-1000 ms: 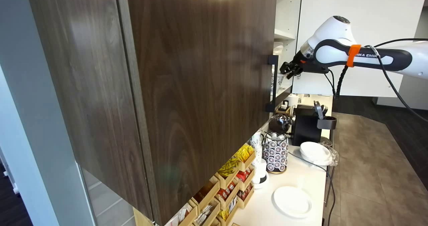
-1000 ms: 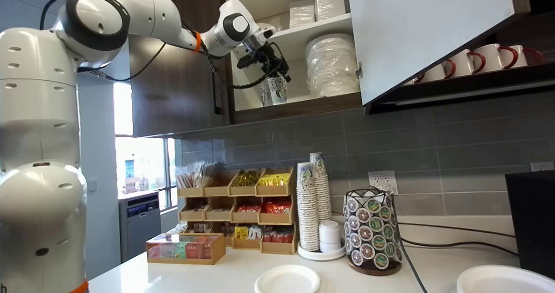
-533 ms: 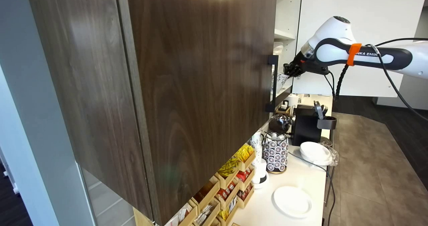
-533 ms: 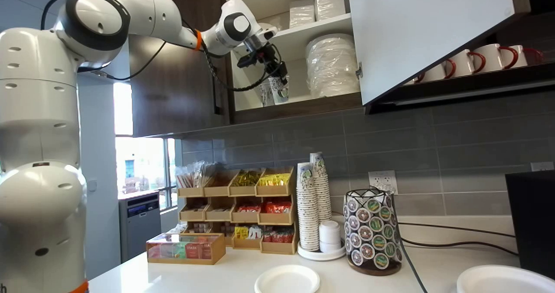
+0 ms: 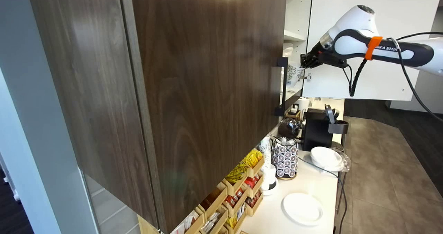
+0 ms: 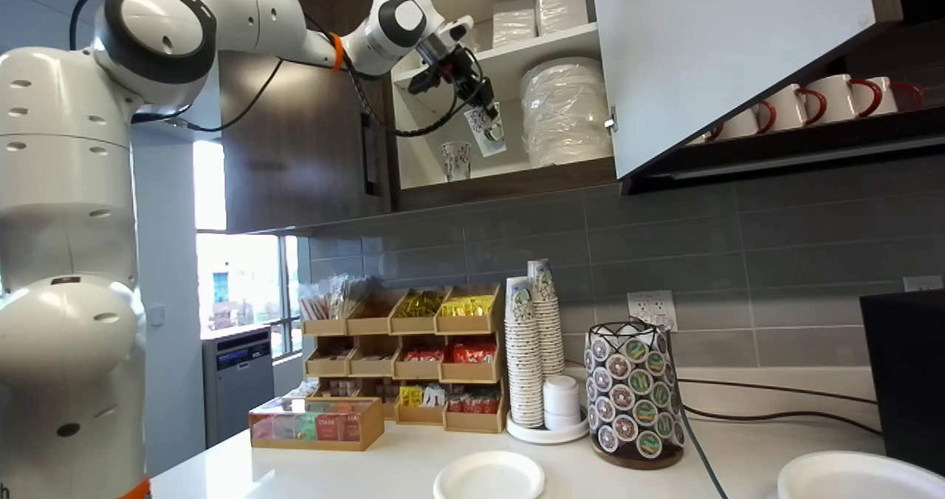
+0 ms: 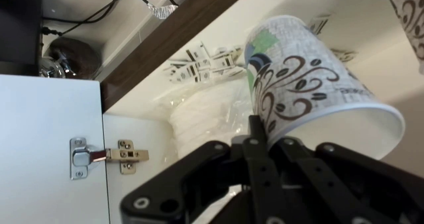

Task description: Stack the paper cups on the bottom shelf of the open top cabinet, pick up the stacked paper cups and put them on the white plate on the kitchen counter

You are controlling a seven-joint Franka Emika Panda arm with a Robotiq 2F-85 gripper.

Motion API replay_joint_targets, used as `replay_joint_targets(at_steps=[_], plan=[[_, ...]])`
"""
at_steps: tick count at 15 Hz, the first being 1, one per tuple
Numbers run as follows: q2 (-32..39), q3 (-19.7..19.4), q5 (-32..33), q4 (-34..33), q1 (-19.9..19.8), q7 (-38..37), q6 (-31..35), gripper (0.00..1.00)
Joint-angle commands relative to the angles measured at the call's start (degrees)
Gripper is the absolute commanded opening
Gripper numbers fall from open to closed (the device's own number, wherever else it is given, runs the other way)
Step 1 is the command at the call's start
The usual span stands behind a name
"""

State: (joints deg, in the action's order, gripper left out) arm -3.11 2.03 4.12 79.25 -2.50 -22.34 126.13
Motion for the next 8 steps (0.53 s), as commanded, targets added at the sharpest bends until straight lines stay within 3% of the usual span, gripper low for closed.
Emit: replay_joint_targets(at_steps=[1, 8], plan=[[1.7, 0.7, 0.6, -6.9, 0.6, 0.5, -0.7, 0.01], [4.4, 4.8, -4.1, -13.8, 4.2, 3.7, -0.8, 0.01]])
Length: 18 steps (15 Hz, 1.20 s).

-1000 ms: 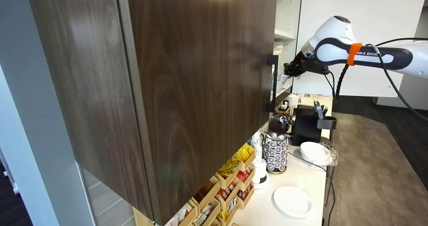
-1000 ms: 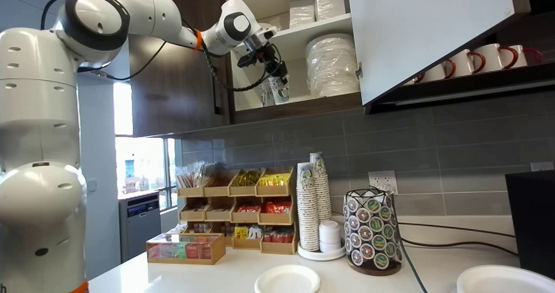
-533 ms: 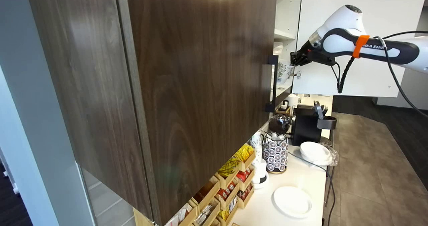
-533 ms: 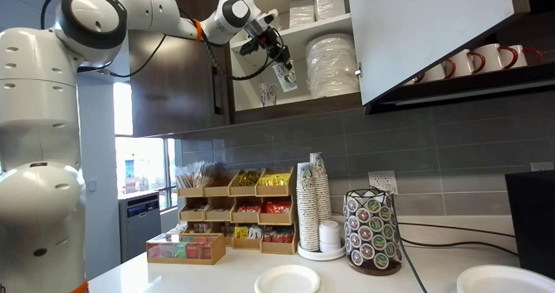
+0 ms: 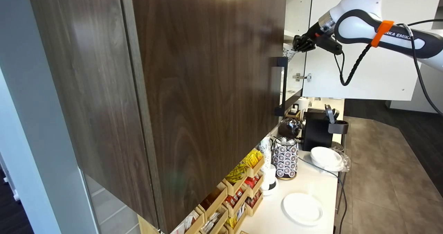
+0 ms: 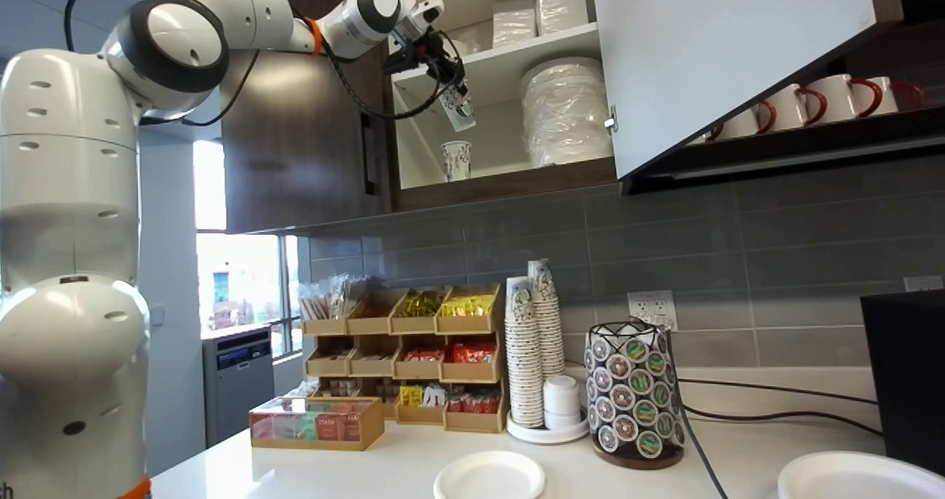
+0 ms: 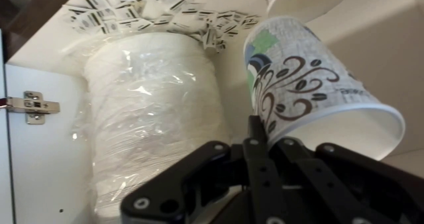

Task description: Stack the paper cups on the bottom shelf of the open top cabinet, pick up the stacked paper cups and put them on the white plate on the kitchen counter

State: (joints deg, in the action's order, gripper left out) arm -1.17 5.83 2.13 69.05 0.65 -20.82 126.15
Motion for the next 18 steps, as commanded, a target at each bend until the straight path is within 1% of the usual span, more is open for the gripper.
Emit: replay_joint_targets(at_steps=[1, 6, 11, 13, 18], plan=[[3.0, 1.4, -3.0, -4.1, 1.4, 2.6, -0.7, 0.01], [4.6, 2.4, -5.0, -4.4, 1.8, 4.7, -1.6, 0.01], [5.5, 2.5, -3.7, -4.8, 1.7, 7.3, -3.6, 0.01], [5.5, 2.5, -3.2, -5.1, 1.7, 8.4, -5.2, 0.01], [5.7, 2.6, -1.0, -6.5, 2.0, 10.8, -11.5, 0.01]])
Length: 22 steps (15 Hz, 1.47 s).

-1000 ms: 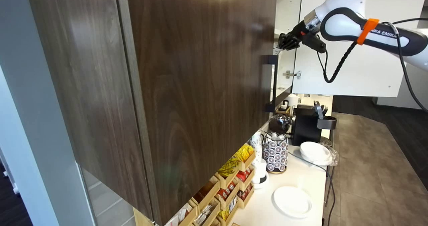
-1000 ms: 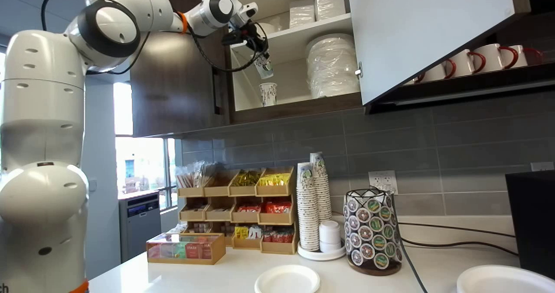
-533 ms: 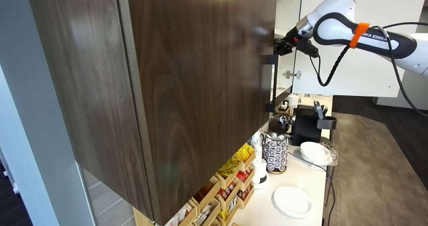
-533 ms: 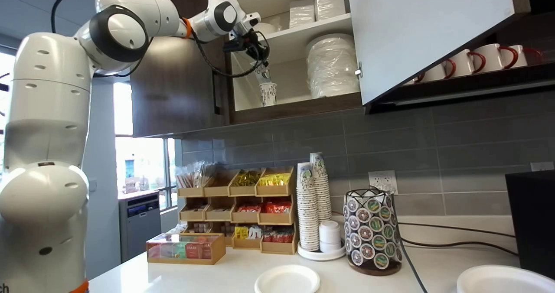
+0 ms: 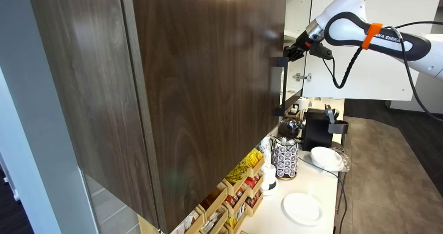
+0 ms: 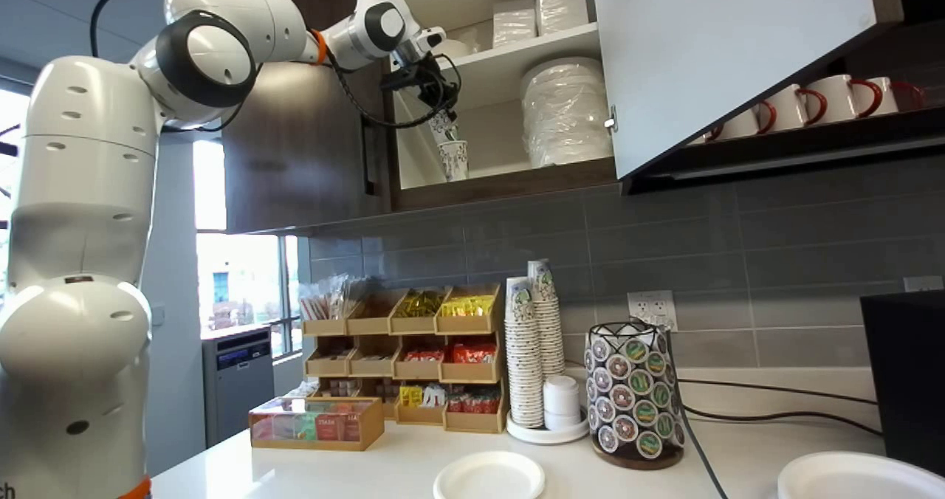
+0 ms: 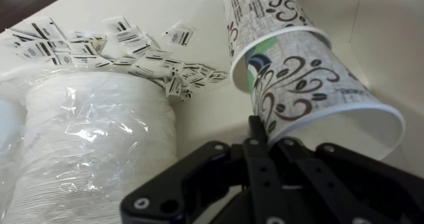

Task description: Stack the paper cups on the bottom shelf of the open top cabinet, pick up the stacked paper cups and put them on the white plate on the kitchen counter

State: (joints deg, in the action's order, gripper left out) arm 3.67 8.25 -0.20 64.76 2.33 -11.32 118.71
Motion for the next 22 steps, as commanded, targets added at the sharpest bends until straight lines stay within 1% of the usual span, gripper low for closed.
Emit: replay_joint_targets(at_steps=[1, 4, 6, 11, 12, 13, 14, 15, 19, 22], plan=[[0.9, 0.2, 1.5, -2.2, 0.3, 1.6, -4.9, 0.01], [1.4, 0.4, 1.0, -2.0, 0.3, 1.8, -5.8, 0.01], [2.2, 0.7, 0.8, -2.0, 0.4, 1.6, -5.8, 0.29], [4.4, 1.3, 0.5, -1.9, 0.8, 1.3, -5.7, 0.66], [4.7, 1.3, 0.5, -1.9, 0.8, 1.3, -5.9, 0.74], [5.0, 1.3, 0.5, -1.8, 0.9, 1.3, -6.0, 0.47], [5.2, 1.3, 0.6, -1.8, 0.9, 1.3, -6.1, 0.35], [5.4, 1.3, 0.5, -1.7, 0.9, 1.2, -6.4, 0.34], [5.2, 1.0, 0.4, -2.1, 0.5, 1.3, -9.3, 0.01], [4.4, 0.7, 0.3, -3.2, 0.1, 1.9, -10.8, 0.0]])
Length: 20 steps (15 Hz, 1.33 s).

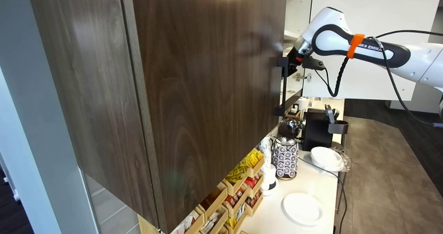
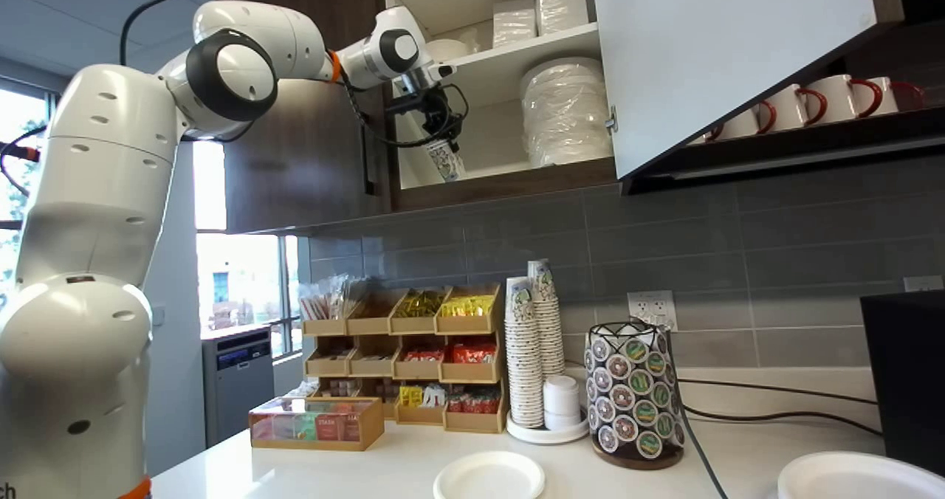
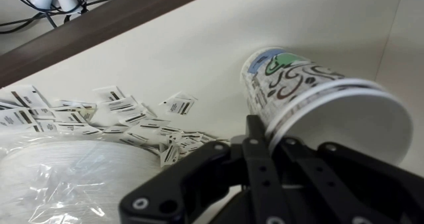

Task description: Stack the paper cups on the bottom shelf of the open top cabinet, pick up the stacked paper cups and put them on the white plate on the kitchen counter

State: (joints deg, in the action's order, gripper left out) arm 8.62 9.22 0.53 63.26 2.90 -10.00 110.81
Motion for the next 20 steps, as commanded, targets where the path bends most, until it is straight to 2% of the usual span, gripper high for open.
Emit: replay_joint_targets(at_steps=[1, 4, 8, 13, 15, 17, 18, 20], plan=[[-0.9, -0.4, -0.3, -2.3, -0.6, 0.8, -3.3, 0.01], [-1.8, -0.6, 0.5, -5.0, -0.9, 2.5, -4.7, 0.01], [-5.4, -0.5, 2.0, -7.1, -1.1, 12.7, -12.3, 0.01], [-13.1, -1.1, -3.3, -1.9, -1.5, 28.1, -19.6, 0.01], [-16.7, -1.7, -5.8, 3.1, -1.5, 34.0, -19.5, 0.01], [-20.6, -2.2, -4.2, 9.4, -1.4, 38.5, -20.1, 0.01], [-15.3, -1.3, -3.7, 1.0, -1.0, 34.2, -19.6, 0.05], [-17.7, -1.7, -3.7, 5.1, -1.1, 36.5, -19.9, 0.05]])
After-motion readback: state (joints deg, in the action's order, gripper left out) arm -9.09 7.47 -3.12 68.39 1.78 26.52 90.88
